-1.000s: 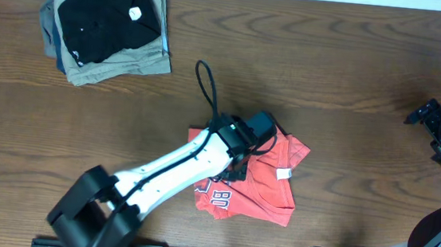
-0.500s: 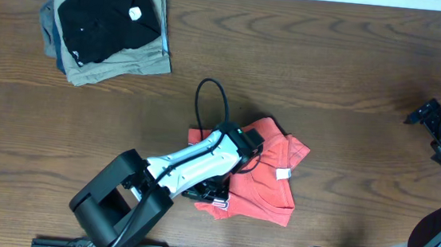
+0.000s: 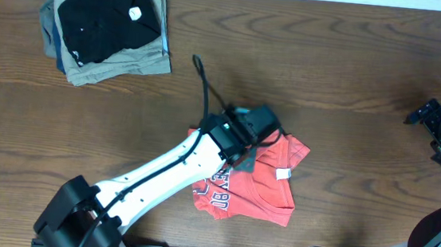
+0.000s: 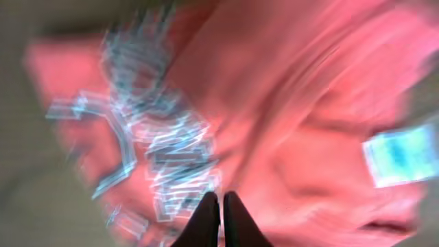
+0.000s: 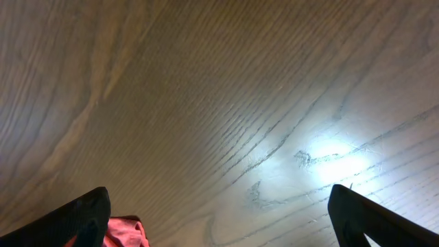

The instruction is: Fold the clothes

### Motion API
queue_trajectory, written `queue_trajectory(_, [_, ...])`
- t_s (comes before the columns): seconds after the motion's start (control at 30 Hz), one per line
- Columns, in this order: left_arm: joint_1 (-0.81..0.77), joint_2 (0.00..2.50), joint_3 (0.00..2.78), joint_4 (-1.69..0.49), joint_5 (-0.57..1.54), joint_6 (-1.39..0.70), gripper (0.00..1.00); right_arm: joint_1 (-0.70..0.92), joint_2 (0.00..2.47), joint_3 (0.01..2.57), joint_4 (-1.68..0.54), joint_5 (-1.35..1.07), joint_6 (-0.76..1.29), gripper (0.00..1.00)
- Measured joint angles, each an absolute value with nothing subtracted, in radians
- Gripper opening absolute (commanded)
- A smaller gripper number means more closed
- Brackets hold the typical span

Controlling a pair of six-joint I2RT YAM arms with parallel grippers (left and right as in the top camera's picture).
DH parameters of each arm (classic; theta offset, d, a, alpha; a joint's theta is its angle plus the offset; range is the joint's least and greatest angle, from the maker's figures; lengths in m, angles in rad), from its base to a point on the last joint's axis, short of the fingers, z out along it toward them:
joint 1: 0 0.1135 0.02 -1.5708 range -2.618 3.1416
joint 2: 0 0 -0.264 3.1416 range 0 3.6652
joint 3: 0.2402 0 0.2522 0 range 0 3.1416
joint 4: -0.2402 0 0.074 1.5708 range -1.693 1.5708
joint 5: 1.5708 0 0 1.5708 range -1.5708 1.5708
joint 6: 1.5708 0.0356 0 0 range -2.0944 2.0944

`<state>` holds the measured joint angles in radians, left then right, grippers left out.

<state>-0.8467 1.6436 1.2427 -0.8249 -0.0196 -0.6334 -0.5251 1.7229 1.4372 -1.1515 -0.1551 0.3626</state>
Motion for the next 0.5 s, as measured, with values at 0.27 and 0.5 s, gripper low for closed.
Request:
queue_trajectory(0.27, [-0.847,1.726,1.243,-0.757,0.011,-0.582,0.07,-0.525,1.723,1.437,-1.151,-0.155,0.363,0.99])
queue_trajectory(0.5, [-0.847,1.878,1.242,-0.63,0.06,-0.553,0.08,-0.525,1.723,1.437,-1.151,-0.155,0.363,0.99])
